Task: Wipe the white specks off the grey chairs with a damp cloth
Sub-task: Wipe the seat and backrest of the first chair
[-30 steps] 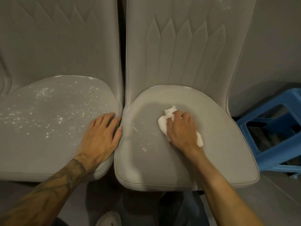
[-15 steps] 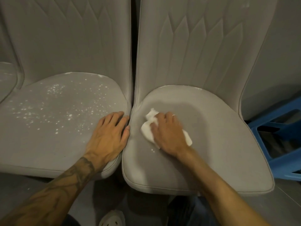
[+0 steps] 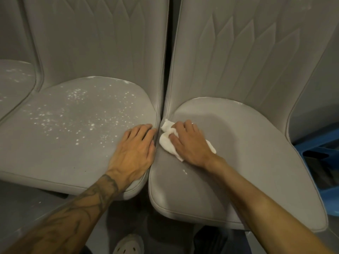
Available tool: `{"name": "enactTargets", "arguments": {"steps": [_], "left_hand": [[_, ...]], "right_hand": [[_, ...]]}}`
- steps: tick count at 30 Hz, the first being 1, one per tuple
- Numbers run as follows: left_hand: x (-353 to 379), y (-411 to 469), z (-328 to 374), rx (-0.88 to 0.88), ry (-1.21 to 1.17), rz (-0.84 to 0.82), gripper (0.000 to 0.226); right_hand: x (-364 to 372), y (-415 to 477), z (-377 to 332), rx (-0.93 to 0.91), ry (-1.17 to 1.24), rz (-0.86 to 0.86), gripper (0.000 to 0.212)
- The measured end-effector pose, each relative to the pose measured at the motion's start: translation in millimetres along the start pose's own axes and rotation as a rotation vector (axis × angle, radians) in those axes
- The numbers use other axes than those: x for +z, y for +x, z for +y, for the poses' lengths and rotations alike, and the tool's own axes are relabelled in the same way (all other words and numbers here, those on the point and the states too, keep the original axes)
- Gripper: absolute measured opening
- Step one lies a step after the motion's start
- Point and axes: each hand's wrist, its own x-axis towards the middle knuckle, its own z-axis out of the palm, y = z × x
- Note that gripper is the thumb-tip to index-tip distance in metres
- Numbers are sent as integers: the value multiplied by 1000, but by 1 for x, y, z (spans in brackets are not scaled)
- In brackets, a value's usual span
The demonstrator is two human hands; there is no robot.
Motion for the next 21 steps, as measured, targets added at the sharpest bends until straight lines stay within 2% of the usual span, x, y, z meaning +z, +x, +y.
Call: {"name": "enactTargets", "arguments": {"steps": [5, 7, 11, 16, 21], "left_hand": [[-2, -1, 1, 16, -30, 20, 51], [-1, -2, 0, 17, -47, 39, 47], [-2, -2, -1, 25, -73, 55, 43], [-4, -2, 1, 12, -69, 51, 41], [-5, -1, -1, 20, -67, 25, 45]], "right_hand": [[-4, 43, 4, 168, -69, -20, 34], [2, 34, -9, 100, -87, -25, 36], [2, 1, -11, -44, 61, -20, 30], [-6, 28, -17, 139, -14, -56, 32], [-14, -55, -38, -78, 95, -58, 24]]}}
